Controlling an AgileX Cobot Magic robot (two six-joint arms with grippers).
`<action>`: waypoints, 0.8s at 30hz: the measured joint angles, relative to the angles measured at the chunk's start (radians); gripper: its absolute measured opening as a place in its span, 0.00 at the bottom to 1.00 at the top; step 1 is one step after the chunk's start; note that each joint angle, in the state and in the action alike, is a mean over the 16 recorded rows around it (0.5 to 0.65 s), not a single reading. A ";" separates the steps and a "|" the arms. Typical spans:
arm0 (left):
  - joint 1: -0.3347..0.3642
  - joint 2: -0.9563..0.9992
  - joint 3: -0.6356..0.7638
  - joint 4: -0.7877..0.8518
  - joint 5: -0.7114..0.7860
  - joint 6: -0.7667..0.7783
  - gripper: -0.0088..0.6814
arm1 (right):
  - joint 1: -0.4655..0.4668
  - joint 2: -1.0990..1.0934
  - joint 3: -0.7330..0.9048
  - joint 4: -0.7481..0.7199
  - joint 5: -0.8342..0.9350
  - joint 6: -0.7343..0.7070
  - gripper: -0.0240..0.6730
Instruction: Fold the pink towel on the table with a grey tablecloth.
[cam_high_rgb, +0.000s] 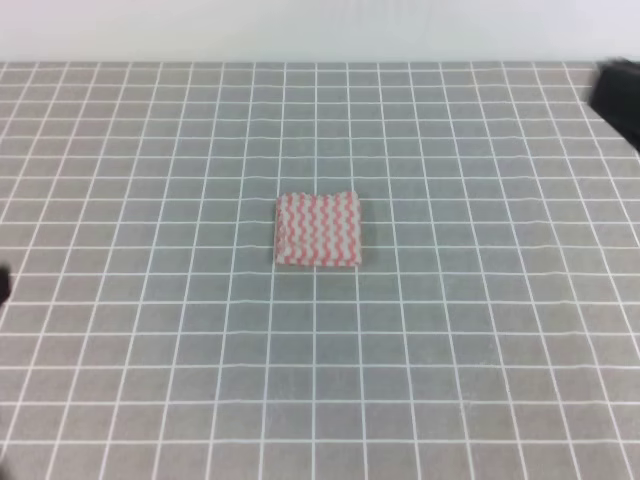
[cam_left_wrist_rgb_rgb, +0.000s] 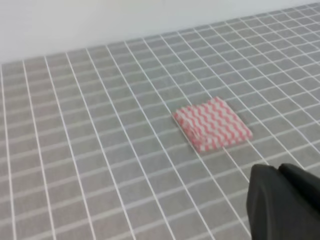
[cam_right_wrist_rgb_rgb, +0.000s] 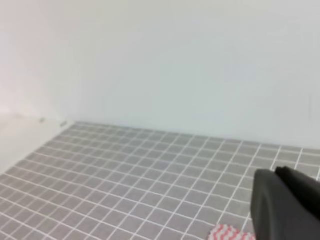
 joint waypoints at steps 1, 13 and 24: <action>0.000 -0.034 0.025 -0.003 0.007 -0.008 0.01 | 0.000 -0.043 0.033 0.000 -0.011 0.000 0.01; 0.000 -0.264 0.182 -0.028 0.199 -0.063 0.01 | 0.000 -0.321 0.240 0.000 -0.036 0.003 0.01; 0.000 -0.280 0.197 -0.028 0.321 -0.067 0.01 | -0.001 -0.335 0.264 0.000 0.022 0.003 0.01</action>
